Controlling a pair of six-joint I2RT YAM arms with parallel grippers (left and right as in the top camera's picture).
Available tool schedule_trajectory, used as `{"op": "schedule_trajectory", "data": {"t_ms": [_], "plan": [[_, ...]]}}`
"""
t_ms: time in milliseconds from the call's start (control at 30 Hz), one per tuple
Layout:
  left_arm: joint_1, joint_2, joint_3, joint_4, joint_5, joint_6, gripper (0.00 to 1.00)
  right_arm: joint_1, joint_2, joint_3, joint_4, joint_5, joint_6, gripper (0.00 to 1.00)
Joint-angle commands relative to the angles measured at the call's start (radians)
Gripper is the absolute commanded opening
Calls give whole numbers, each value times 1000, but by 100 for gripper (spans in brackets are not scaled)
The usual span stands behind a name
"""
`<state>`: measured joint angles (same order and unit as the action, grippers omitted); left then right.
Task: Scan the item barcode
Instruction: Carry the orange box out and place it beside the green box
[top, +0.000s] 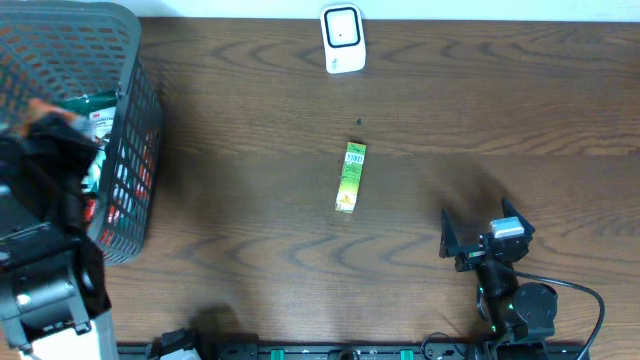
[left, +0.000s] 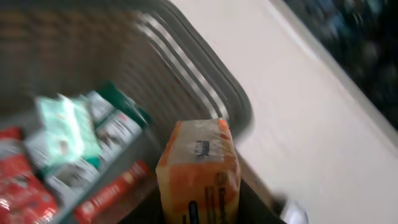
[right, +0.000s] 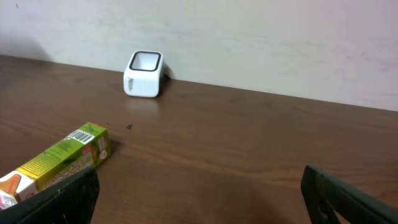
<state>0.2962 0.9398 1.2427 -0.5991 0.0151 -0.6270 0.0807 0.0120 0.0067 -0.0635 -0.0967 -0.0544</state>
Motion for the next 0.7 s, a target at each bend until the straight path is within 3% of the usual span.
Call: {"op": "schedule_trajectory", "data": {"t_ms": [0, 367, 667], "plan": [[-118, 21, 21, -28, 42, 55, 28, -4, -5, -1, -4, 5, 13, 99], [-581, 304, 21, -130, -4, 77, 28, -4, -5, -1, -4, 5, 13, 99], [-758, 582, 21, -95, -34, 77, 29, -4, -5, -1, -4, 5, 13, 99]]}}
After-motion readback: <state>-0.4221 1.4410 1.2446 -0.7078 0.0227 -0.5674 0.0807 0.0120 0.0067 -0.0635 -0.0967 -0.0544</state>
